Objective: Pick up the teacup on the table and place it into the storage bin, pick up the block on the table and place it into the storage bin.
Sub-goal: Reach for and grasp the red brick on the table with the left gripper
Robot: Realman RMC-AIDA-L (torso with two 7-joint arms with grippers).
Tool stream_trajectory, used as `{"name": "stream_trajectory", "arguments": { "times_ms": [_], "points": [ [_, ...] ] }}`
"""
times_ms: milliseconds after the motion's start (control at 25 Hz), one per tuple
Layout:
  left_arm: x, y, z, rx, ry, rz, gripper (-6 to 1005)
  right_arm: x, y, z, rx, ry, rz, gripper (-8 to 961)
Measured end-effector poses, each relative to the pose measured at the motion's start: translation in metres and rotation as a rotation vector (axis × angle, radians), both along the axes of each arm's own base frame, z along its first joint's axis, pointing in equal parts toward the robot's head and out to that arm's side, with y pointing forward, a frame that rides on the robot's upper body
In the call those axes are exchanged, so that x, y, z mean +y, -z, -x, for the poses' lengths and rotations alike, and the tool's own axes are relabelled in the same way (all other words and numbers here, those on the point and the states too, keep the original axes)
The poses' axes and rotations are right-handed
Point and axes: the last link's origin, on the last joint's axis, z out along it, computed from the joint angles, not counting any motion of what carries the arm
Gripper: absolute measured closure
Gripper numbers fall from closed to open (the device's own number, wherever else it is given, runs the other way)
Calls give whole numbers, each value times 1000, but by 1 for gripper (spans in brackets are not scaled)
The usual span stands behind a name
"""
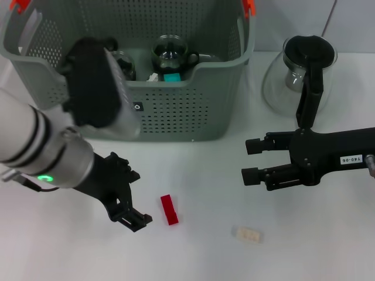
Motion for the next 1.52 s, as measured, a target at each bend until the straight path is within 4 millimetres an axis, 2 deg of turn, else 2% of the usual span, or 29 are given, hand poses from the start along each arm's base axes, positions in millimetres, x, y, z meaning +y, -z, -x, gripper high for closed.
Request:
{"name": "stream_trajectory", "arguments": {
  "times_ms": [280, 640, 1160, 1520],
  "points": [
    [0, 22, 0, 103, 60, 0, 123, 0, 0, 0, 0, 3, -1, 56],
    [0, 27, -1, 101, 65, 5, 124, 0, -1, -3, -8, 8, 2, 57],
    [-4, 55, -14, 110, 134, 40, 124, -1, -1, -2, -6, -1, 5, 56],
    [1, 63, -19, 141, 163, 70, 124, -2, -1, -4, -6, 2, 4, 56]
  ]
}}
